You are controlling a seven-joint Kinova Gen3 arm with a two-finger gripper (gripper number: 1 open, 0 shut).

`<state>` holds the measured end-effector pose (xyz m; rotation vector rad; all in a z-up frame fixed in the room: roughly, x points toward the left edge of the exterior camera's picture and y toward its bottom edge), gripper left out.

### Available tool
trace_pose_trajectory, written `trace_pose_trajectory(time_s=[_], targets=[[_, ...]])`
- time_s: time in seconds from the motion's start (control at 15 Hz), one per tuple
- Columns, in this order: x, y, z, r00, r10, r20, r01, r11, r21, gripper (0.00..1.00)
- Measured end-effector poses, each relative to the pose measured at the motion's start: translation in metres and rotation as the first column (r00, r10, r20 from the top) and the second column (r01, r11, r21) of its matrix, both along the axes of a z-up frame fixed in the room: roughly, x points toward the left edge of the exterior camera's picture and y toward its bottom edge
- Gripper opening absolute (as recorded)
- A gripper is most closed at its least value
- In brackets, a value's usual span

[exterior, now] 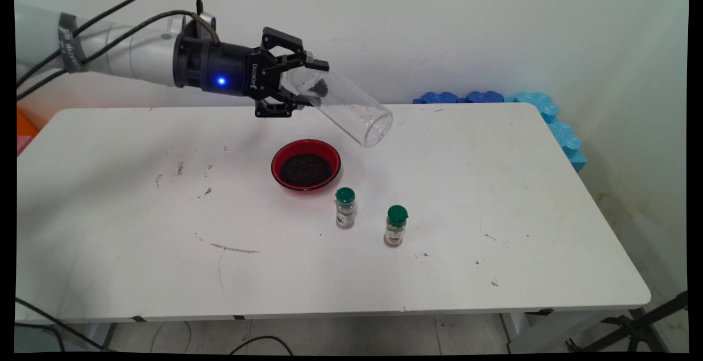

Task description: Pour the black seasoning powder in the red bowl

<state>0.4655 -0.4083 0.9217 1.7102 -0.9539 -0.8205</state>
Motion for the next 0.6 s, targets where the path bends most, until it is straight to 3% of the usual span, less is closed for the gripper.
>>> trace_pose_trajectory(time_s=[0.13, 0.27, 0.4, 0.6], targets=[[-0.002, -0.001, 0.007, 0.997, -0.047, 0.059, 0.052, 0.994, -0.096, 0.00], [-0.003, -0.001, 0.014, 0.989, -0.087, 0.118, 0.108, 0.977, -0.182, 0.00], [-0.005, 0.000, 0.021, 0.976, -0.121, 0.179, 0.166, 0.950, -0.263, 0.00], [-0.007, 0.002, 0.033, 0.949, -0.160, 0.271, 0.257, 0.891, -0.375, 0.00]])
